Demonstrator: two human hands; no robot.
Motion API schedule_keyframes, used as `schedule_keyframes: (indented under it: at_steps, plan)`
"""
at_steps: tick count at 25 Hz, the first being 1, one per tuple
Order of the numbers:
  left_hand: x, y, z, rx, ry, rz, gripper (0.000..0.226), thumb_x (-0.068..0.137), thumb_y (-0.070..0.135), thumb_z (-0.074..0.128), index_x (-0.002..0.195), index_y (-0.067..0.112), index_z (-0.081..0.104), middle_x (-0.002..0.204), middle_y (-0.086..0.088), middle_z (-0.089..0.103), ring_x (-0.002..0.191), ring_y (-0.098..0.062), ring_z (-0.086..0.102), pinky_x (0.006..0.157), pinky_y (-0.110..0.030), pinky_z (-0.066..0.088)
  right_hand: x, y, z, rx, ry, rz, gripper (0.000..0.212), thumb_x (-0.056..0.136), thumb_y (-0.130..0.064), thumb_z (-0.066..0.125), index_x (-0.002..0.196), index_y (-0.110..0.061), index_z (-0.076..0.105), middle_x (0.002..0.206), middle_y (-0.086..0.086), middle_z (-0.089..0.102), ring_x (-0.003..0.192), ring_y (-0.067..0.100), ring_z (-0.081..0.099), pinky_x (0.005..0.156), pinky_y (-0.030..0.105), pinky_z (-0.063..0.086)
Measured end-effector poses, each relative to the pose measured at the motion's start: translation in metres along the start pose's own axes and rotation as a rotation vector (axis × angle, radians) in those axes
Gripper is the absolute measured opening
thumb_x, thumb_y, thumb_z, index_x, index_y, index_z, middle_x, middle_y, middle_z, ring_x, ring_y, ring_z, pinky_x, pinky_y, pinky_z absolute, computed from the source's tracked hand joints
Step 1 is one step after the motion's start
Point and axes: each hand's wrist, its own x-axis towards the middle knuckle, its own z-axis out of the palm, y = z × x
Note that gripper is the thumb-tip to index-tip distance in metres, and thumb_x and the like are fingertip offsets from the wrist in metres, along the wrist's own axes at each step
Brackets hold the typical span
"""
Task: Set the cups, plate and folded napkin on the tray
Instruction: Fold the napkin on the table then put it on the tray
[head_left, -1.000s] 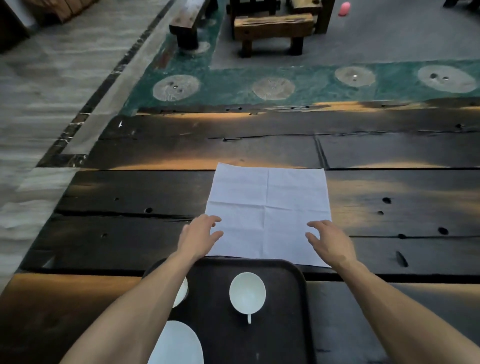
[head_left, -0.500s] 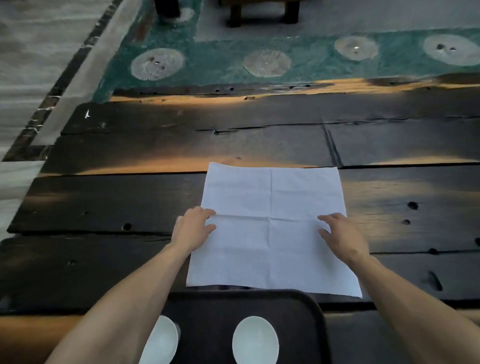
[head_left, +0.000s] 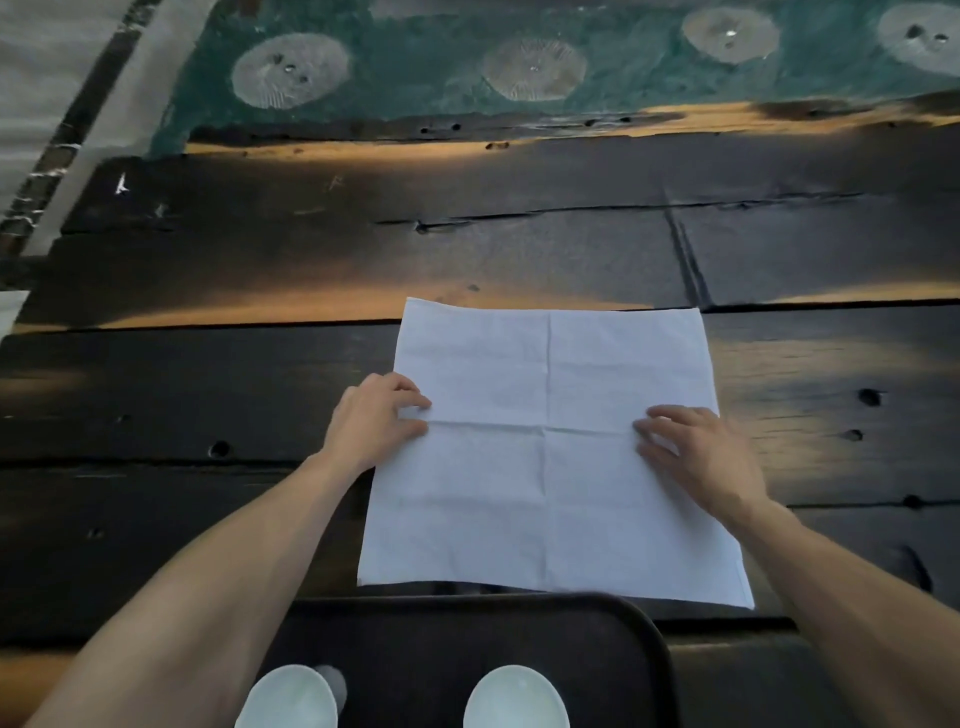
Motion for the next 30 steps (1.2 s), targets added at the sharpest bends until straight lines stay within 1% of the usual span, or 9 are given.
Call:
schedule_keyframes:
  at_steps: [5,9,11,16,20,22,25,28,30]
  plan:
    - [-0.003,-0.003,0.01,-0.012,0.114,0.0,0.006,0.086,0.032,0.073,0.085,0.03,0.079,0.109,0.015,0.068,0.103,-0.011,0.054,0.084,-0.029,0.034,-0.004,0.005,0.005,0.08,0.133,0.035,0.013,0.089,-0.031,0.069,0.095,-0.024,0.077,0.114,-0.008,0.07,0.103,0.024,0.061,0.081,0.038,0.047]
    - [-0.005,-0.004,0.016,0.019,0.16,0.033,0.009,0.087,0.025,0.073,0.078,0.027,0.077,0.097,0.016,0.069,0.096,-0.014,0.057,0.079,-0.031,0.038,0.002,0.003,0.003,0.204,0.115,0.122,0.003,0.087,-0.026,0.07,0.087,-0.026,0.073,0.104,-0.011,0.069,0.097,0.019,0.057,0.076,0.038,0.048]
    - [-0.004,-0.004,0.015,0.019,0.159,0.036,0.011,0.088,0.024,0.071,0.078,0.026,0.075,0.095,0.016,0.069,0.093,-0.014,0.056,0.079,-0.032,0.038,0.004,0.005,0.001,0.204,0.092,0.119,0.005,0.088,-0.024,0.068,0.087,-0.026,0.072,0.102,-0.01,0.068,0.095,0.018,0.055,0.074,0.037,0.047]
    - [-0.004,-0.004,0.014,0.021,0.14,0.036,0.012,0.091,0.026,0.068,0.081,0.027,0.075,0.097,0.015,0.068,0.093,-0.013,0.056,0.082,-0.034,0.04,0.003,0.007,0.002,-0.024,0.093,-0.009,0.012,0.095,-0.023,0.059,0.096,-0.017,0.07,0.099,-0.003,0.067,0.092,0.023,0.055,0.066,0.035,0.041]
    - [-0.006,-0.003,0.011,0.013,0.141,0.054,0.012,0.093,0.024,0.064,0.084,0.025,0.072,0.096,0.014,0.067,0.091,-0.014,0.057,0.081,-0.035,0.044,0.0,0.005,0.003,-0.138,0.087,-0.092,0.01,0.098,-0.015,0.051,0.094,-0.013,0.06,0.093,0.002,0.06,0.084,0.026,0.05,0.065,0.034,0.029]
    - [-0.008,-0.002,0.007,0.008,0.148,0.069,0.011,0.095,0.022,0.059,0.086,0.025,0.066,0.091,0.011,0.065,0.084,-0.014,0.057,0.072,-0.033,0.044,-0.004,0.006,0.001,-0.14,0.078,-0.092,0.007,0.096,-0.01,0.048,0.094,-0.016,0.052,0.09,0.001,0.056,0.082,0.025,0.047,0.069,0.036,0.031]
    - [-0.011,0.004,-0.001,0.017,0.173,0.046,0.014,0.098,0.02,0.051,0.086,0.024,0.056,0.084,0.008,0.061,0.073,-0.017,0.053,0.067,-0.033,0.036,-0.006,0.009,-0.006,-0.217,0.083,-0.141,0.014,0.091,-0.004,0.046,0.096,-0.016,0.048,0.086,0.001,0.054,0.077,0.024,0.046,0.071,0.036,0.031]
    - [-0.014,0.01,-0.012,0.045,0.201,0.038,0.018,0.098,0.017,0.046,0.082,0.023,0.047,0.079,0.005,0.056,0.07,-0.023,0.05,0.065,-0.034,0.029,-0.006,0.011,-0.021,-0.257,0.092,-0.244,0.013,0.097,-0.011,0.046,0.106,-0.013,0.055,0.087,0.004,0.057,0.076,0.028,0.05,0.069,0.038,0.037]
    - [-0.016,0.011,-0.021,0.047,0.228,0.049,0.017,0.098,0.015,0.045,0.084,0.022,0.049,0.081,0.005,0.057,0.073,-0.025,0.052,0.065,-0.035,0.03,-0.01,0.012,-0.032,-0.254,0.115,-0.309,0.023,0.1,-0.022,0.042,0.101,-0.009,0.061,0.08,0.008,0.057,0.067,0.032,0.054,0.058,0.039,0.042]
